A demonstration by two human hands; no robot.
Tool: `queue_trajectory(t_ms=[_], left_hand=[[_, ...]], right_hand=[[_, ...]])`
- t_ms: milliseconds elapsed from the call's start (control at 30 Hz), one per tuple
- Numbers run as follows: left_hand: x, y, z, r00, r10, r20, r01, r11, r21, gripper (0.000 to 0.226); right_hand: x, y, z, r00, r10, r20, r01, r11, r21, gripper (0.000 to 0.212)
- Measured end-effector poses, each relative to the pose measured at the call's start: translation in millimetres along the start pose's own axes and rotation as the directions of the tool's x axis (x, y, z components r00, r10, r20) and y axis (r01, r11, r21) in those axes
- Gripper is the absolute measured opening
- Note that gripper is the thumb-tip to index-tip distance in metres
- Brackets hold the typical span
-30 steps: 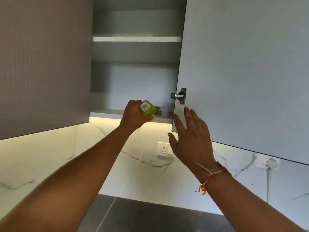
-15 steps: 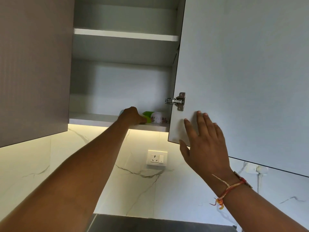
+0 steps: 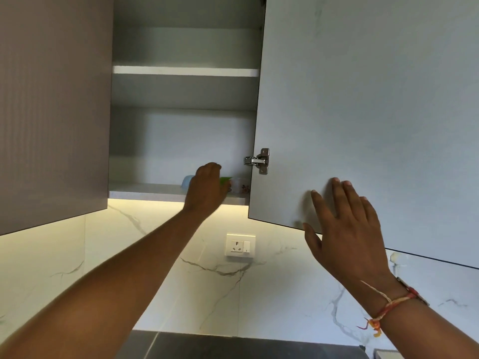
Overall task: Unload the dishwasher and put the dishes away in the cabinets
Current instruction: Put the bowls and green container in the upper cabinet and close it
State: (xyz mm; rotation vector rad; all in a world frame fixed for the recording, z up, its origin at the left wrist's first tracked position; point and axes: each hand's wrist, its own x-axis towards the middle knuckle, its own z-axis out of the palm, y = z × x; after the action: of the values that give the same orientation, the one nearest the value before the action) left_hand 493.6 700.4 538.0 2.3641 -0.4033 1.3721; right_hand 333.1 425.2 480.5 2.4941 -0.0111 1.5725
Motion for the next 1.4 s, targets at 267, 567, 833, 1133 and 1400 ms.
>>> queue_trajectory(t_ms=[267, 567, 833, 1133, 1400], left_hand=[[-97, 138, -31, 0.838, 0.537, -0.098, -0.526, 0.843, 0.113, 0.067], [-144, 263, -41, 0.824, 0.566, 0.014, -0.563, 0.816, 0.132, 0.085], [-179, 304, -61, 0.869, 0.49, 0.062, -0.493, 0.854, 0.167, 0.099], [-213, 276, -141, 0.88, 0.471, -0.057, -0.442, 0.857, 0.267, 0.101], [-240, 205, -216, 0.864, 0.493, -0.101, -0.413, 0.809, 0.419, 0.088]], right_hand=[[-22, 78, -35, 0.989, 0.145, -0.025, -0.146, 0.987, -0.07, 0.068], [-48, 148, -74, 0.925, 0.367, 0.095, -0.379, 0.898, 0.222, 0.084], [-68, 160, -102, 0.936, 0.338, 0.097, -0.325, 0.724, 0.609, 0.076], [-84, 83, -148, 0.998, 0.049, -0.032, 0.004, 0.497, 0.868, 0.071], [-71, -21, -146, 0.966, -0.233, -0.111, 0.169, 0.242, 0.955, 0.076]])
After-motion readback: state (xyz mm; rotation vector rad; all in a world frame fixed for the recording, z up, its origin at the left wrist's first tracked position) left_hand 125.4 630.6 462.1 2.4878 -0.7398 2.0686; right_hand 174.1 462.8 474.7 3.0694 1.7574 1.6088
